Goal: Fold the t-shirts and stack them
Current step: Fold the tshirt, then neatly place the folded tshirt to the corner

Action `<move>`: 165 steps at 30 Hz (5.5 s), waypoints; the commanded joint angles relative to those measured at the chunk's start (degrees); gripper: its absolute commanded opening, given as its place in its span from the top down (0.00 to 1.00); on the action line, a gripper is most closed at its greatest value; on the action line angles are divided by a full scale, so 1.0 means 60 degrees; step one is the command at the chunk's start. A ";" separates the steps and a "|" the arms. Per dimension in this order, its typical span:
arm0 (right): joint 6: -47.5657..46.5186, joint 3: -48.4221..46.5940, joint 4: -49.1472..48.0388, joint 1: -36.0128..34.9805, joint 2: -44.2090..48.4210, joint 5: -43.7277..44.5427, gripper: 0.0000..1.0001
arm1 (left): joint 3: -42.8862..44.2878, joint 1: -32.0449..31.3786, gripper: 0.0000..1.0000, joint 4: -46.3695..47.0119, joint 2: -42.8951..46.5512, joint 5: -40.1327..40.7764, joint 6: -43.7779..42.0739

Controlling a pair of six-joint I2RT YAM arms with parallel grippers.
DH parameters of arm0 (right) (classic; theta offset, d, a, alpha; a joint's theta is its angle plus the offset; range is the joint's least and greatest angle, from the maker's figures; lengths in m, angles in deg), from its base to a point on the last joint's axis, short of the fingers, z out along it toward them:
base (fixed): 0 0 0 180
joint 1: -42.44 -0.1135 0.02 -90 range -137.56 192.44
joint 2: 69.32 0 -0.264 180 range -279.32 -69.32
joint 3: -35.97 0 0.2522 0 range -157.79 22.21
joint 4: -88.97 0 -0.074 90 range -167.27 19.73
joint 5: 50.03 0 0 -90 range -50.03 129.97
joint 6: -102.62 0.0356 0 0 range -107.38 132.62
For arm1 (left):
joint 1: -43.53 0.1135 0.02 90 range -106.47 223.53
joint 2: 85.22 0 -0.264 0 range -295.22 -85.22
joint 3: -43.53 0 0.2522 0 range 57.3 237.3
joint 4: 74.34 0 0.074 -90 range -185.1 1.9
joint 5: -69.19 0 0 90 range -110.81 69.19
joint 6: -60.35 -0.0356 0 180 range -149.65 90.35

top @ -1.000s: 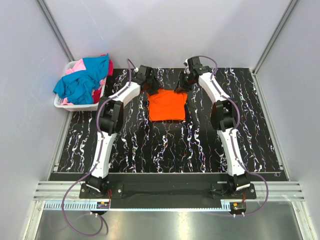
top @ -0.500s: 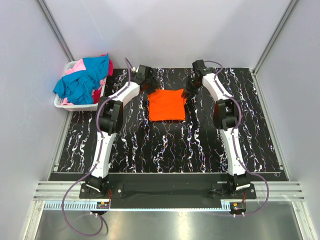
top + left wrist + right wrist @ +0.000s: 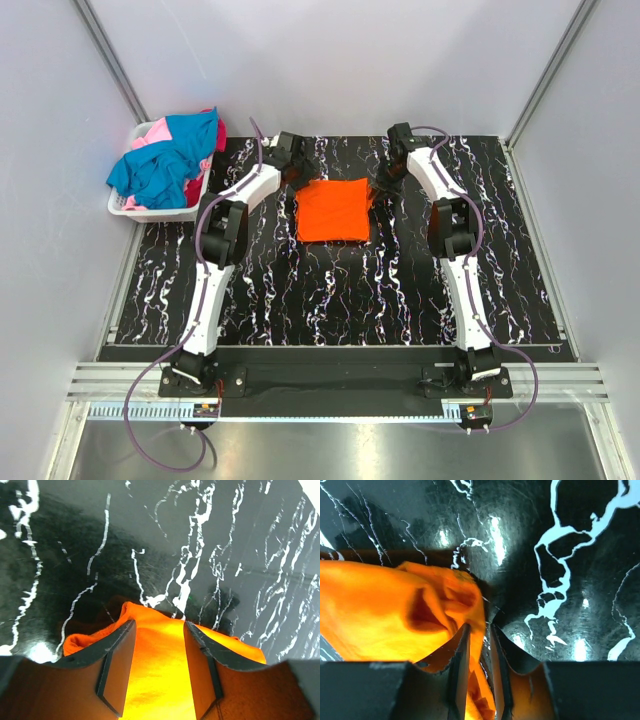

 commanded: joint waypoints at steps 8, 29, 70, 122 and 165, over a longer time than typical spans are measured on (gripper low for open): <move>-0.0043 -0.0251 0.0938 -0.0021 0.0477 0.1739 0.71 | 0.0245 0.0076 0.51 -0.1222 0.0060 0.2081 -0.0134; -0.0263 0.0788 0.0865 -0.0021 0.1573 0.1841 0.45 | -0.1439 0.0501 0.33 0.2837 0.2242 -0.1288 -0.1467; -0.0966 0.4087 -0.3046 0.0140 0.3217 0.0100 0.05 | -0.4618 0.0969 0.22 -0.0753 0.4879 0.0383 -0.2771; -0.0952 0.0395 -0.2461 0.0053 -0.0651 -0.4442 0.39 | -0.5789 0.1629 0.25 -0.0197 0.5684 -0.1068 -0.2610; -0.5038 -0.2579 -0.1991 0.2015 -0.0768 0.7332 1.00 | -0.6991 0.1746 0.25 -0.0196 0.7297 -0.1683 -0.3020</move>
